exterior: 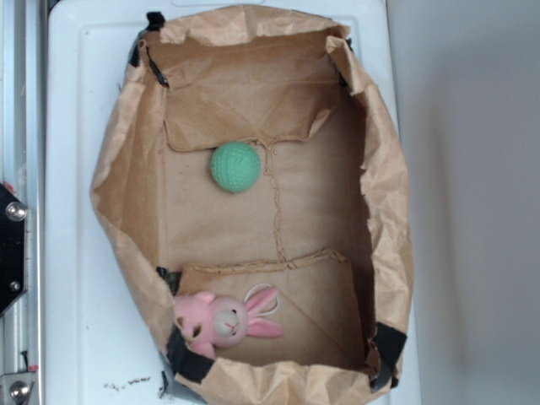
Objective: Grab the green ball.
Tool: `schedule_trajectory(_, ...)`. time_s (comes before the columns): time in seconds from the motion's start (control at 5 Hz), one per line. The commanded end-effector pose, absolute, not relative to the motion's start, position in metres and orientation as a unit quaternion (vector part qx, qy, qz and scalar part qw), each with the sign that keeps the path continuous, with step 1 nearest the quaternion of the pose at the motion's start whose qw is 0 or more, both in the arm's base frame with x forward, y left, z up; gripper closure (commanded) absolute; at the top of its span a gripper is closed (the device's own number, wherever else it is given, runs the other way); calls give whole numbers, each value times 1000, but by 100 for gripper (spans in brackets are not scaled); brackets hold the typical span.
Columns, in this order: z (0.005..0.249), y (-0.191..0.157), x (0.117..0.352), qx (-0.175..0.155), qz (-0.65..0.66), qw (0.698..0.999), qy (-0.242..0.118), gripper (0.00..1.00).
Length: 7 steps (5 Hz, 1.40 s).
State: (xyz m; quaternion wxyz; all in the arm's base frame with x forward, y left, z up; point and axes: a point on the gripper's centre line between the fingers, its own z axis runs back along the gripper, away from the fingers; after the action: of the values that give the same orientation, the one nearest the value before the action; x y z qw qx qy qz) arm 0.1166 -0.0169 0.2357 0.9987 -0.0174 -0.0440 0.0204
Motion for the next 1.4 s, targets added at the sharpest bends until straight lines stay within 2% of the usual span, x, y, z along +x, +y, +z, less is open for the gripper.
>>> schedule_trajectory(0.0,236,-17,117,-17,20,999,-44,0)
schedule_trajectory(0.2,234,-27,142,-13,52,997,-56,0)
schedule_trajectory(0.4,229,-29,166,-12,71,996,-49,0)
schedule_trajectory(0.8,214,-19,212,10,103,993,-51,0)
schedule_trajectory(1.2,207,-2,251,9,149,987,-61,0)
